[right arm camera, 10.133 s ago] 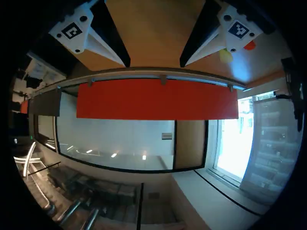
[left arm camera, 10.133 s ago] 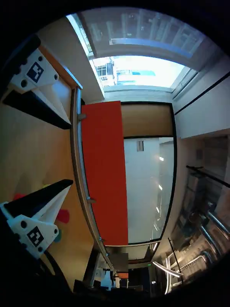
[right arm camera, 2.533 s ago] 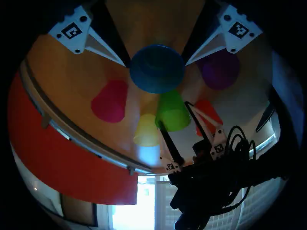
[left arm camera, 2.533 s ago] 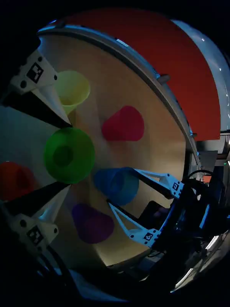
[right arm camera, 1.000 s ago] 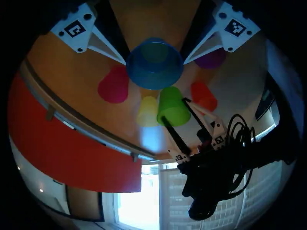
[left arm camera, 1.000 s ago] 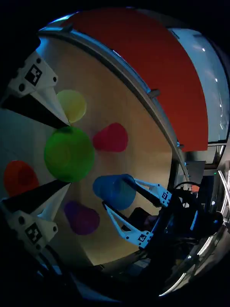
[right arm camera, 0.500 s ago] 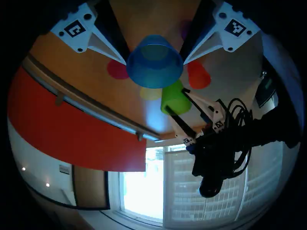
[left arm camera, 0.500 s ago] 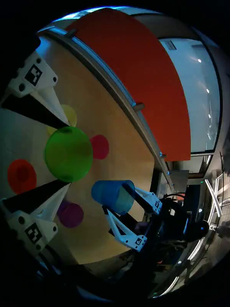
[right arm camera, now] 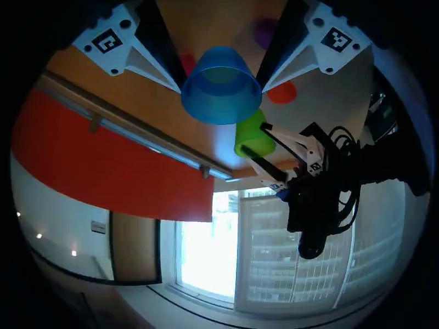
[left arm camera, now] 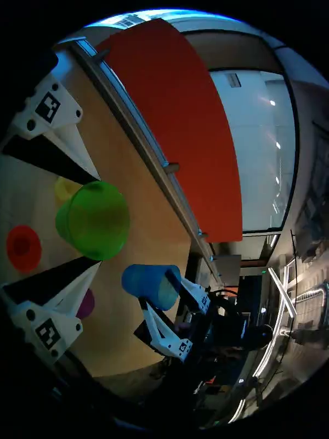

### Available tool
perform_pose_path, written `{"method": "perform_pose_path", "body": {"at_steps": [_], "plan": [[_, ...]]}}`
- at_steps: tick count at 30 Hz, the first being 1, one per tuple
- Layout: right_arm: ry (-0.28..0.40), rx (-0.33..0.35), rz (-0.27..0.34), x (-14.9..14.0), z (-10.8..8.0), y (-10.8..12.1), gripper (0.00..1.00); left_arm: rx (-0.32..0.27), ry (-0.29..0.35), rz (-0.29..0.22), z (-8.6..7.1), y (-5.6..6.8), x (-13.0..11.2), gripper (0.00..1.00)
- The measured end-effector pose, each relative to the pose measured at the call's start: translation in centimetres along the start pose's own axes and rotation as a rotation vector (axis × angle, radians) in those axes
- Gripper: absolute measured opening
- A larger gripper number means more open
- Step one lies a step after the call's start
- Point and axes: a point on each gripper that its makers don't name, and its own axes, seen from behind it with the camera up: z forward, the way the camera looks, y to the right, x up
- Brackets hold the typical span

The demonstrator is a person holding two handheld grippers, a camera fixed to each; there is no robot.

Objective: Pour water

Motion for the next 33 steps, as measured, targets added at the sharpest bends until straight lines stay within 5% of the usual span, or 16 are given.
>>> {"method": "perform_pose_path", "body": {"at_steps": [33], "plan": [[0.208, -0.018, -0.004, 7.1, -0.8, -1.2, 0.9, 0.073, 0.273, -0.057, -4.4, -0.4, 5.7, 0.88]]}}
